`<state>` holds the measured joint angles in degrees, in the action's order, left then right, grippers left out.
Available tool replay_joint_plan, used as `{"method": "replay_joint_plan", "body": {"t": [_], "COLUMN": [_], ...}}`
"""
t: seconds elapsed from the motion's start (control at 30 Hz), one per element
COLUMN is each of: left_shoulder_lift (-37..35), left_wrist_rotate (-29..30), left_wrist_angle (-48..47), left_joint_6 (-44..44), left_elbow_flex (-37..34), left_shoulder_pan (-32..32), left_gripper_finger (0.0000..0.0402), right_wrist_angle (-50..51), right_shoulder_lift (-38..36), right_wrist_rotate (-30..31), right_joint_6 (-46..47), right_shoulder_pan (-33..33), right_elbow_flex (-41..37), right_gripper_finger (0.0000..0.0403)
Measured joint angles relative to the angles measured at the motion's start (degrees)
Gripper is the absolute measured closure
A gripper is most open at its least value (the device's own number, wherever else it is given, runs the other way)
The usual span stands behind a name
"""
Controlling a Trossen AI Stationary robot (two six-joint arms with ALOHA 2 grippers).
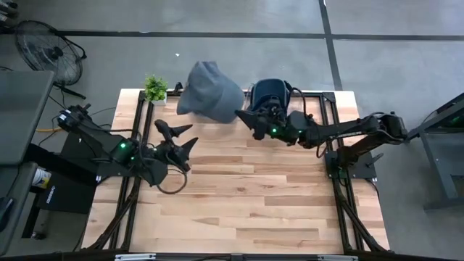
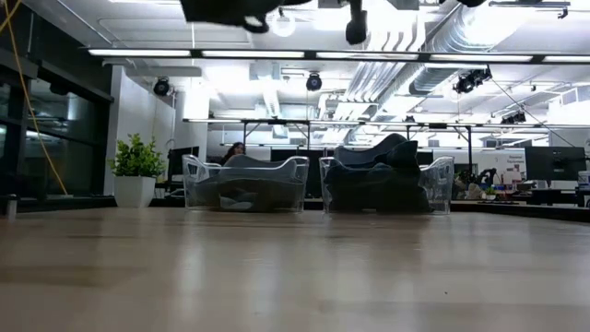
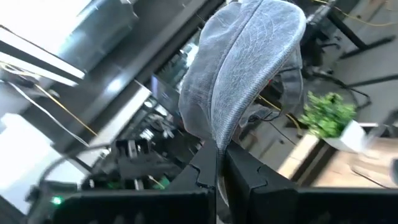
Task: Pick & Place hat
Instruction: Put the gray cap into the left transparent bin
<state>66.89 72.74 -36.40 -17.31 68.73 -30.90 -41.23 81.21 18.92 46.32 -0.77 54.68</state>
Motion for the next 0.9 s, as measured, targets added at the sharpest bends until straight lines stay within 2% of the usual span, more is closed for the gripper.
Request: {"method": "replay_joint_plan", "body": {"t": [0.23,0.47,0.57,0.9], "left_shoulder_lift": [4.01,8.73,9.32,12.03], "left_wrist_rotate": [2.55,6.49,5.65,6.87], "left_wrist_angle": [9.50,25.34,27.73,28.66], "left_joint_6": [-29.98,-52.30,-55.96,-57.54], "left_elbow_flex": [0.00,-0.07,-0.07,-0.09], "left_shoulder_pan": [3.82,7.82,8.33,12.01], "left_gripper_finger": [0.0170,0.0170,0.0170,0.0170], "right_wrist_angle": [-5.88,-7.04,-7.34,-9.90], "right_shoulder_lift": [0.00,0.00,0.00,0.00], "right_wrist_rotate": [-0.48,-1.72,-2.22,-4.17], "right_joint_6": [4.15,6.79,7.66,12.60], "right_shoulder_pan": [-0.50,-1.18,-1.41,-1.54], "right_elbow_flex": [0.00,0.00,0.00,0.00], "right_gripper_finger": [0.0400,0.0400,0.0400,0.0400]}}
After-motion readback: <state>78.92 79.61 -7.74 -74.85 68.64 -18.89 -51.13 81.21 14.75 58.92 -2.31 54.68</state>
